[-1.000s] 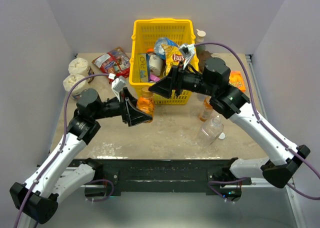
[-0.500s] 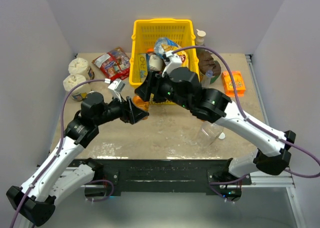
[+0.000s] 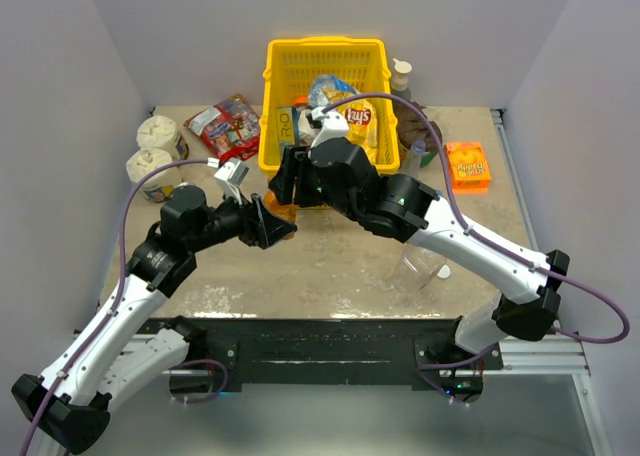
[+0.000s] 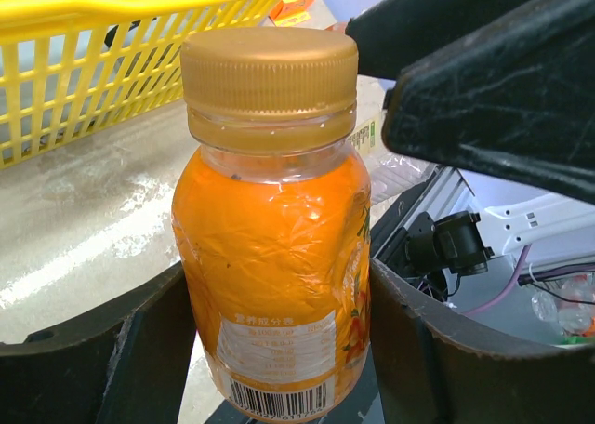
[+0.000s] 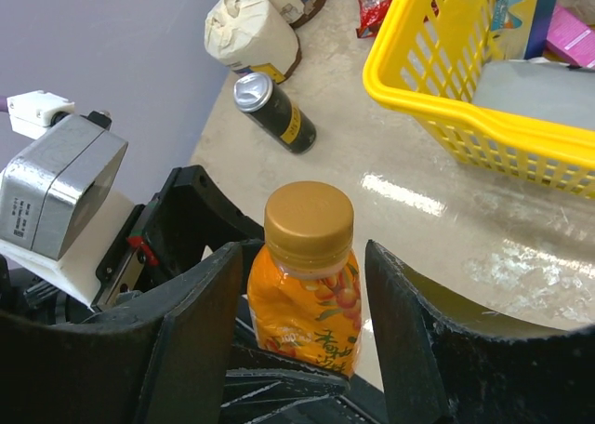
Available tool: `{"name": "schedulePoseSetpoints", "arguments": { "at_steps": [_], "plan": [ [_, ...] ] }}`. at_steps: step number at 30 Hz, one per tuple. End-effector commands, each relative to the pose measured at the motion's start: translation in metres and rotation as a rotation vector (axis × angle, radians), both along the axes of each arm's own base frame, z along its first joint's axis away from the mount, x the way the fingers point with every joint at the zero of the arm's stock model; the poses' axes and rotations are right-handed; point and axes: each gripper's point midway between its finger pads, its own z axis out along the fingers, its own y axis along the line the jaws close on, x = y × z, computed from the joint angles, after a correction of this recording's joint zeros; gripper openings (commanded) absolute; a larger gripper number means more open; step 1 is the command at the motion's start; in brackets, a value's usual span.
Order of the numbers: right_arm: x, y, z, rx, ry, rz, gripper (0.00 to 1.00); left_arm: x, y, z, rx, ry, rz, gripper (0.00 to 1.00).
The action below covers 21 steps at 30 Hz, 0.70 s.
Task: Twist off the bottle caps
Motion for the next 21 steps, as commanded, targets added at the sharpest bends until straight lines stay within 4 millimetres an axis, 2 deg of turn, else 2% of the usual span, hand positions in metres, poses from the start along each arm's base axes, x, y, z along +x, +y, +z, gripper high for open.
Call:
{"name": "schedulePoseSetpoints", "arguments": {
  "at_steps": [1,14,21],
  "plan": [
    [0.006,0.002,0.027,0.049,-0.062,-0.021,0.58,-0.001,-0.003,0.024,-0.015,-0.086,-0.025,0.42],
    [0.009,0.014,0.027,0.039,-0.080,0.010,0.53,-0.007,-0.007,0.023,-0.014,-0.105,-0.078,0.41],
    [0.011,0.013,0.022,0.031,-0.076,0.003,0.49,-0.012,-0.008,0.023,-0.009,-0.128,-0.113,0.40]
  ]
}}
